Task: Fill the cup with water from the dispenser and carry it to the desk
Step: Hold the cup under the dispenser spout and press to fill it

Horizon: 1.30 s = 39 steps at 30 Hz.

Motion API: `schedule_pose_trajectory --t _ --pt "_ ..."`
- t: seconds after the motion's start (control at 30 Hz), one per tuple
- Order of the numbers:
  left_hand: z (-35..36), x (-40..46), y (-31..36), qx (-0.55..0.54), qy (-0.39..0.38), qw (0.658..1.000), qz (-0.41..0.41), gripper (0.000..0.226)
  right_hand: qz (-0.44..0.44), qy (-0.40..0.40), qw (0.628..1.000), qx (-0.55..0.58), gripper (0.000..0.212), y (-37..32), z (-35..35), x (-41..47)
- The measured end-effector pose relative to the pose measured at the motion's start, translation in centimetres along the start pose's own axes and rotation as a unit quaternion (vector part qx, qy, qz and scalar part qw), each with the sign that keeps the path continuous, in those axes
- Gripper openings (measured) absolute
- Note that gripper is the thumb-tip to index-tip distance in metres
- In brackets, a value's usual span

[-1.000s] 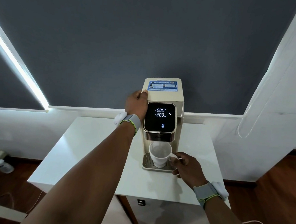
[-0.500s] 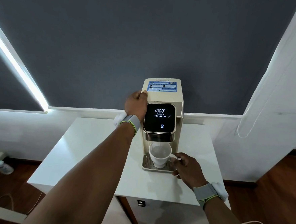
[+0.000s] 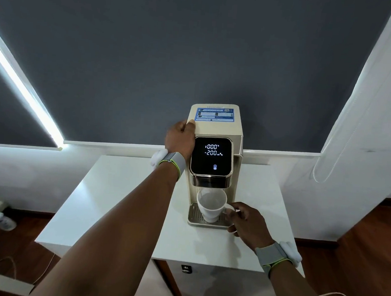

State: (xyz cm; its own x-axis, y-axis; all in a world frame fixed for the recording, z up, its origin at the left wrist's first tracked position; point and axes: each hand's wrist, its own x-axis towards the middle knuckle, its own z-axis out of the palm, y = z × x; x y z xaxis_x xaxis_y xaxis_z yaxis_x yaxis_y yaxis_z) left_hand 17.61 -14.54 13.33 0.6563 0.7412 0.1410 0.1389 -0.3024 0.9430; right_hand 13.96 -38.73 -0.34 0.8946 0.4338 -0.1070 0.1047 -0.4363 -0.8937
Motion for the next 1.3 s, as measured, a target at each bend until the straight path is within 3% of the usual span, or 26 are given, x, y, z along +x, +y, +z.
schedule_pose_trajectory --t 0.13,0.4,1.3 --pt "0.04 0.03 -0.06 0.004 0.009 1.000 -0.008 0.039 0.000 0.003 1.000 0.007 0.014 -0.09 0.04 -0.09" --pt "0.00 -0.08 -0.04 -0.005 0.000 1.000 -0.011 0.028 0.001 0.003 1.000 0.003 0.018 -0.42 -0.03 -0.31" --pt "-0.05 -0.05 -0.14 0.012 0.013 1.000 0.004 0.032 0.003 0.000 1.000 0.002 0.012 -0.45 -0.07 -0.31"
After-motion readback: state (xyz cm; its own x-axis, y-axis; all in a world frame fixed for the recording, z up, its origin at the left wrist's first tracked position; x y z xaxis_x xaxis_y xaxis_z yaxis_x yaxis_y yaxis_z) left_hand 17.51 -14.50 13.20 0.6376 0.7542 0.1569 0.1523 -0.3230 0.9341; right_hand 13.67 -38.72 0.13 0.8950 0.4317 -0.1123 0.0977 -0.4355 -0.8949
